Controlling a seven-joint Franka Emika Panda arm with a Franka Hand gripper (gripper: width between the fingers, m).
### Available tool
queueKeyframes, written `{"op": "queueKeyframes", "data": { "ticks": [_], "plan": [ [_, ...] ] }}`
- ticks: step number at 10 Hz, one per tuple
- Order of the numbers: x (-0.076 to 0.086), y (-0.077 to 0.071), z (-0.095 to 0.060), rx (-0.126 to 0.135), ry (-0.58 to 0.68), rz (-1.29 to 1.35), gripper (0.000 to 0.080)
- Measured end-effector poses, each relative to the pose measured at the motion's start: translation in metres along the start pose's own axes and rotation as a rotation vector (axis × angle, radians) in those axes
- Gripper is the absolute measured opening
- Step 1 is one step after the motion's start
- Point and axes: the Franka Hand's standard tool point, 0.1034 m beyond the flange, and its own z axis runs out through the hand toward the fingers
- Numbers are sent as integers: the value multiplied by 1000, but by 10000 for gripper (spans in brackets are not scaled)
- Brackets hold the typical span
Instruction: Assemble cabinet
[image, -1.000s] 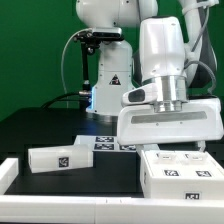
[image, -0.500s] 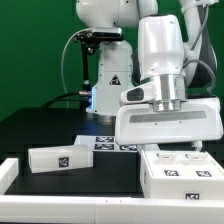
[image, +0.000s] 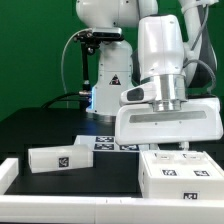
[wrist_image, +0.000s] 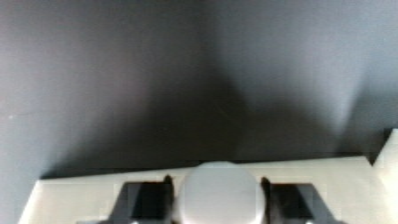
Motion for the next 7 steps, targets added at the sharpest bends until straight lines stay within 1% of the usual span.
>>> {"op": "queueKeyframes", "data": {
  "ticks": [1, 2, 4, 5, 6, 7],
  "plan": [
    [0, -1, -1, 1, -14, 1, 220],
    [3, -4, -11, 7, -61, 3, 220],
    [14, -10, -41, 22, -145, 10, 220],
    [22, -9, -50, 27, -166, 16, 220],
    [22, -5, -49, 25, -155, 21, 220],
    [20, -6, -47, 25, -161, 20, 222]
  ]
}}
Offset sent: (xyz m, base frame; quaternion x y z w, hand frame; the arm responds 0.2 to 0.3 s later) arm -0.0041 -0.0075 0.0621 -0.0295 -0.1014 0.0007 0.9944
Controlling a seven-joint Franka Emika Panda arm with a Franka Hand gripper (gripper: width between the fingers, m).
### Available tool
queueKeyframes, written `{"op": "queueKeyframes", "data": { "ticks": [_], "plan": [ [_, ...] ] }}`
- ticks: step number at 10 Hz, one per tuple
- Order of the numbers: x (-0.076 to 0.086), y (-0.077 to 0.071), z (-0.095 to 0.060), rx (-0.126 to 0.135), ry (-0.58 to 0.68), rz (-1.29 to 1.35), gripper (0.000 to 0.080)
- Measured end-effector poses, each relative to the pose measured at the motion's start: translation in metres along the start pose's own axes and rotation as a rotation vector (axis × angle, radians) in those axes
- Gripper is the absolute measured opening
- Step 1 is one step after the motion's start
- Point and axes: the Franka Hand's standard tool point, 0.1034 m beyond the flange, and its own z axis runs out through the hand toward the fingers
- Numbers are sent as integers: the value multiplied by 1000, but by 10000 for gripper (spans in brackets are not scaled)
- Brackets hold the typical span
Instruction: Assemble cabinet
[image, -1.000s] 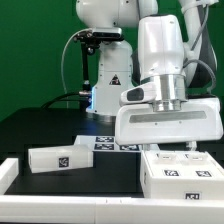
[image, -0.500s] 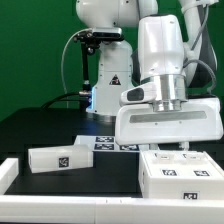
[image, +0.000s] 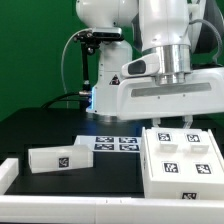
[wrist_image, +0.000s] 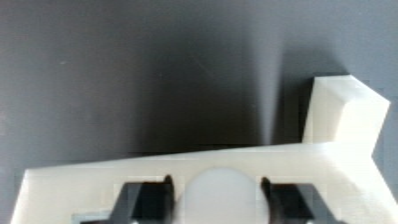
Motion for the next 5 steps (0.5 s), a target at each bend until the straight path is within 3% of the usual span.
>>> {"op": "queueKeyframes", "data": {
  "ticks": [2, 5],
  "plan": [
    [-1, 0, -1, 1, -8, 1, 222],
    [6, -8, -24, 18, -122, 35, 222]
  ]
}}
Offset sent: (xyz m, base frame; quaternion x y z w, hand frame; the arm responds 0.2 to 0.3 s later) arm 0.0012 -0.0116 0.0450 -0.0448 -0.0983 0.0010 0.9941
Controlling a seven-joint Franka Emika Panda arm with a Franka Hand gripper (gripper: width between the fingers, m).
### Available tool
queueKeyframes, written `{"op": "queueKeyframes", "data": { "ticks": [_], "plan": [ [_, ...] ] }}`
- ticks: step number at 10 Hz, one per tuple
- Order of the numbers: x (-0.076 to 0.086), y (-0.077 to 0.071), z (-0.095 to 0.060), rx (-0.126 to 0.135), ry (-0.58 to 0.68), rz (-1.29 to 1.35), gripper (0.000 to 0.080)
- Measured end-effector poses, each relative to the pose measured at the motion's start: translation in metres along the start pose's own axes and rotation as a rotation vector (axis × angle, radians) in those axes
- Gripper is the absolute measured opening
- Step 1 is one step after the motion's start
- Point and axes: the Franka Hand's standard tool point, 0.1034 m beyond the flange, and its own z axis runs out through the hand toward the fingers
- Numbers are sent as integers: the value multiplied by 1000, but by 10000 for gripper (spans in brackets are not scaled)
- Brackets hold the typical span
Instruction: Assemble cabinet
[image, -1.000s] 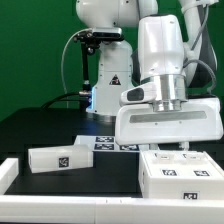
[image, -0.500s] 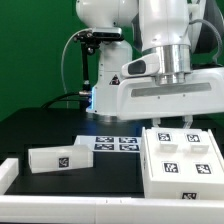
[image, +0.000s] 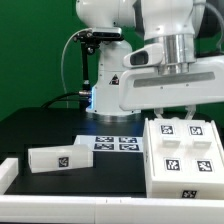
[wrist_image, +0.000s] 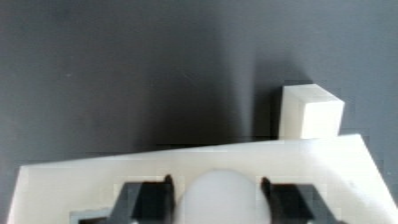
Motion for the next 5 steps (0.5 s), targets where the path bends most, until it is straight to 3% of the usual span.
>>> {"op": "queueKeyframes", "data": {
  "ticks": [4, 5],
  "plan": [
    [-2, 1, 1, 0, -19, 15, 222],
    [-2, 4, -6, 2, -63, 20, 222]
  ]
}}
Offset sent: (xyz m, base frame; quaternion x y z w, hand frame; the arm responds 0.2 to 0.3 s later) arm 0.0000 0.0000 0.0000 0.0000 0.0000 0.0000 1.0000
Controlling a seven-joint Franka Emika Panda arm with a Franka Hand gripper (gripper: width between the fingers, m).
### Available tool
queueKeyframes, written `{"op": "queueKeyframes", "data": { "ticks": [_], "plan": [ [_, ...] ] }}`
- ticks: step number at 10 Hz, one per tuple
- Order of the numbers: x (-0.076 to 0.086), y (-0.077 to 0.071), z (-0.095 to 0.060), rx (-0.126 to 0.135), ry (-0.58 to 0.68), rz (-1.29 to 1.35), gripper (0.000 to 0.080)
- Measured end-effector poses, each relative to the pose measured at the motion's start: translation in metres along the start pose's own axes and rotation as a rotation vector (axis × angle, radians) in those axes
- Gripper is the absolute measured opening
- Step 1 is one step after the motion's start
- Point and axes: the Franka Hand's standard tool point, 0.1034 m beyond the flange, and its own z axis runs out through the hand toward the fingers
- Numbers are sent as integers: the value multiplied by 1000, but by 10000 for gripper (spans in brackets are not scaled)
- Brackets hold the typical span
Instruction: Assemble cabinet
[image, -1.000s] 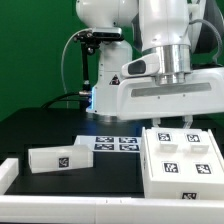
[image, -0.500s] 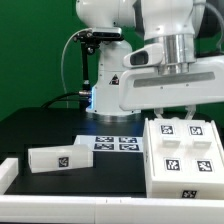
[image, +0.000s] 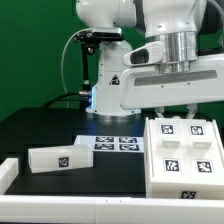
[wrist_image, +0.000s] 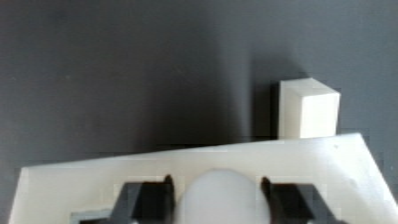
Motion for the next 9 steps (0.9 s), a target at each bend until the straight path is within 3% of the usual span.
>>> {"op": "queueKeyframes", "data": {
  "ticks": [2, 7, 9],
  "plan": [
    [6, -2, -13, 0, -59, -14, 222],
    [7, 1, -17, 4, -116, -13, 222],
    [19, 2, -33, 13, -192, 6, 222]
  ]
}}
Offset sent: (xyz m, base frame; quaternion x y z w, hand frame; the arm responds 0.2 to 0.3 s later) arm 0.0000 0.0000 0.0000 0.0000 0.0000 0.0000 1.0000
